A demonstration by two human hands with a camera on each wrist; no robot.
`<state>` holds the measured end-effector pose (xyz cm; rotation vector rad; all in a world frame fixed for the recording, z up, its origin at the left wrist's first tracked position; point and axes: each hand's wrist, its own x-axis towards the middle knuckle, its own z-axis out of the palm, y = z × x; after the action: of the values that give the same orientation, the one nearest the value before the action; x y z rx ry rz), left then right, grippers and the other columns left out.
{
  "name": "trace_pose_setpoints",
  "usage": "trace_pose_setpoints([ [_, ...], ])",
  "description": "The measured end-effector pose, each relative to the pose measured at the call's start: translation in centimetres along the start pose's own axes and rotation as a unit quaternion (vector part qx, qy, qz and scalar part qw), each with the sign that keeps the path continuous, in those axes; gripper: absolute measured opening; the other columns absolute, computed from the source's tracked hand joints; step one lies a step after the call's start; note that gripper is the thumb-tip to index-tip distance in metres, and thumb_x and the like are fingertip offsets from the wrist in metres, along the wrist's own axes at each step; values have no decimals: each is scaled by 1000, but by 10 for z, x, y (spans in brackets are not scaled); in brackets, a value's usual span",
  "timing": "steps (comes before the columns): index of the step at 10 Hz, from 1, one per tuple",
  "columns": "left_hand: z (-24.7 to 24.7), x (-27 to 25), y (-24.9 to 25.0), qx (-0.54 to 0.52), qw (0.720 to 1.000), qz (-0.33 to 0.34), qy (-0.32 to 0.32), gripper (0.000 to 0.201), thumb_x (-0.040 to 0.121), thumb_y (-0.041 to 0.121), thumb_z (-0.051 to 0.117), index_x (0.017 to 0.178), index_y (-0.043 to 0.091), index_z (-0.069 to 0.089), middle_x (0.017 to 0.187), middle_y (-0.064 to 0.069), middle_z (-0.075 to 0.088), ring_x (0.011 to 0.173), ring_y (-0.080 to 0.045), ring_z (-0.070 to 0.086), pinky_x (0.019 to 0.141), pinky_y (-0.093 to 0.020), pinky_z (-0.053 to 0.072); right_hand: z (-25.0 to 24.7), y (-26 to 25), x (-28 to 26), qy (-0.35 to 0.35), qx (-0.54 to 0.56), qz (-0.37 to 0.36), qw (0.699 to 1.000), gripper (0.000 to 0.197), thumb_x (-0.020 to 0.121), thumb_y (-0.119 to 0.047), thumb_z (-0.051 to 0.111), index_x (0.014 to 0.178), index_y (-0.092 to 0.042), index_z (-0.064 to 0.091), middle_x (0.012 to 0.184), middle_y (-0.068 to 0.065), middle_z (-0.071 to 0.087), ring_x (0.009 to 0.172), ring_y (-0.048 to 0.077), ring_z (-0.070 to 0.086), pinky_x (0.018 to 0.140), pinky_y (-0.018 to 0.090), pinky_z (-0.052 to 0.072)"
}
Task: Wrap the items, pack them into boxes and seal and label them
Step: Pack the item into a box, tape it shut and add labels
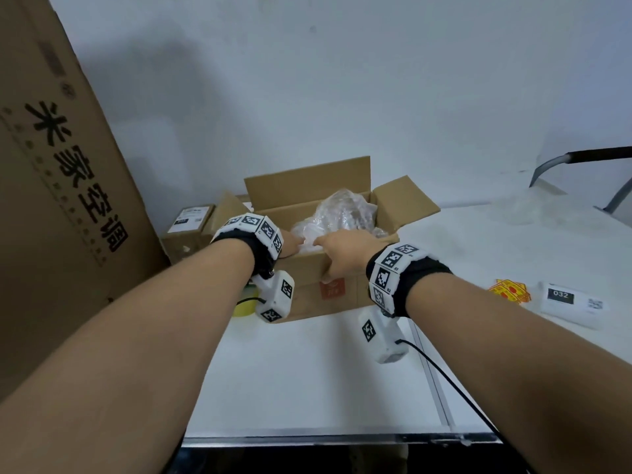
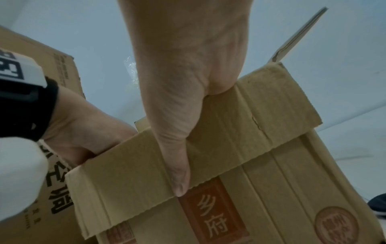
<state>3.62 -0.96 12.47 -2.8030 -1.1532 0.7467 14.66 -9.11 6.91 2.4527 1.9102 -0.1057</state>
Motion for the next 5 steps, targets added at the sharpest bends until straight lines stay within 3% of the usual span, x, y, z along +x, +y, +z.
trace_pose_setpoints([
  [1,3,24,-4,37,999,20,30,44,106,21,35,149,12,37,156,-15,30,143,-31,30,113,-33,25,-1,0,0,5,12,-1,1000,81,74,-45,77,142,-25,39,129,0,59,113,23,59,90,41,52],
  [2,0,20,-2,68,988,81,112,42,105,27,39,145,17,43,154,-11,34,140,-30,35,114,-37,27,0,-1,0,23,18,1,1000,100,73,-44,79,151,-22,20,130,4,58,113,26,59,90,43,52],
  [3,-2,5,-1,-42,990,93,99,50,105,42,29,150,20,35,154,-10,36,138,-28,37,115,-37,27,1,0,1,30,16,23,999,99,72,-46,78,147,-16,21,117,5,63,103,27,62,84,40,54],
  [4,10,8,-15,-91,989,118,6,70,97,67,22,154,27,28,157,-4,32,143,-23,31,119,-36,20,4,1,2,45,21,18,999,94,67,-48,78,142,-20,31,123,6,56,115,28,51,92,44,49],
  [5,20,17,-24,-72,991,111,-15,97,74,86,47,151,29,29,153,3,37,139,-22,38,117,-41,27,7,3,3,79,22,-12,997,95,64,-47,81,142,-22,32,136,4,36,122,26,43,96,45,47],
])
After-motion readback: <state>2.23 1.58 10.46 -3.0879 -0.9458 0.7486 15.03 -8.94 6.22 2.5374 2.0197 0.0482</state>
